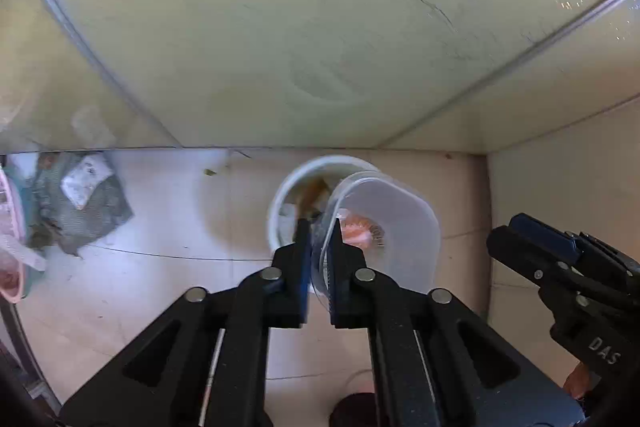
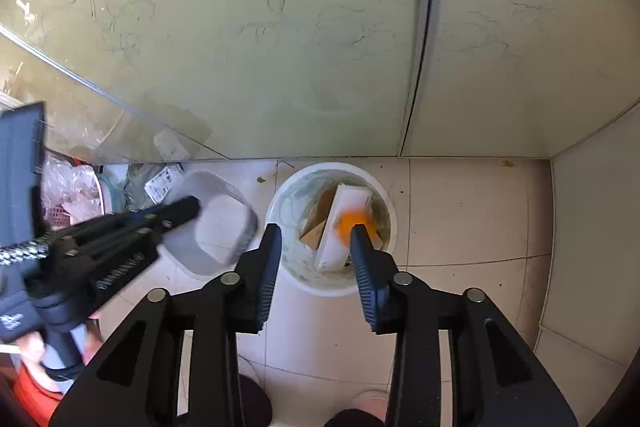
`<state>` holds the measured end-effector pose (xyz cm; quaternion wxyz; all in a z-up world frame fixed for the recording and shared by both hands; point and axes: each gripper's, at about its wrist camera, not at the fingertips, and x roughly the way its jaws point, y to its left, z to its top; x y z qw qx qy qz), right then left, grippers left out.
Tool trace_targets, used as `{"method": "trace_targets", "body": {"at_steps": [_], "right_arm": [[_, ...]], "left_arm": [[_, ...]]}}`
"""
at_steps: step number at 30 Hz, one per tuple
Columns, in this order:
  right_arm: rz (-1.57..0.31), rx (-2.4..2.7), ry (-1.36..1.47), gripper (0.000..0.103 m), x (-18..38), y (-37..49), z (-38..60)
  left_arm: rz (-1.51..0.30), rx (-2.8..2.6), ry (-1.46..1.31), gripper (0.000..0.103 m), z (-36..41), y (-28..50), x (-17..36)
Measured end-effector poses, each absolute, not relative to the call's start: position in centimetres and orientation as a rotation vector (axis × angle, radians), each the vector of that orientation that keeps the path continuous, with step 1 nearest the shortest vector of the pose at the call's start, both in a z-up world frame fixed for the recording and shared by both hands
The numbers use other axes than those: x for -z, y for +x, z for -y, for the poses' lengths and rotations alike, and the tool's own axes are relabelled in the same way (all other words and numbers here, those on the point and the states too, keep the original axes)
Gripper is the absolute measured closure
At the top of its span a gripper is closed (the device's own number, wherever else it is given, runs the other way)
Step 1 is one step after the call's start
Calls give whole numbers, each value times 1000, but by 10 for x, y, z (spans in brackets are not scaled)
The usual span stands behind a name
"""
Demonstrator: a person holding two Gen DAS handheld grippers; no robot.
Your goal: Collect trash
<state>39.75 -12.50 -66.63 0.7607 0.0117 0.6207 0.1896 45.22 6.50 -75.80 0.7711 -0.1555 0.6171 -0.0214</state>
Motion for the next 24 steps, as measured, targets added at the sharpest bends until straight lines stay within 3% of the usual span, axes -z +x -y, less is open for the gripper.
{"method": "trace_targets", "body": {"at_steps": [2, 4, 12, 16, 24], "right_arm": [[-1351, -409, 31, 68, 665, 399, 129], [-1349, -409, 33, 68, 660, 399, 134], [-1337, -384, 38, 68, 618, 394, 143], [-1322, -391, 42, 68, 565, 387, 145], [-1193, -462, 36, 68, 394, 355, 159]], "left_arm": [[-1366, 89, -342, 86, -58, 454, 764], [-1389, 99, -315, 83, -52, 455, 767], [-1392, 71, -287, 83, -49, 441, 713], [-1342, 60, -264, 82, -50, 427, 637], [-1166, 14, -242, 71, -41, 385, 438]]}}
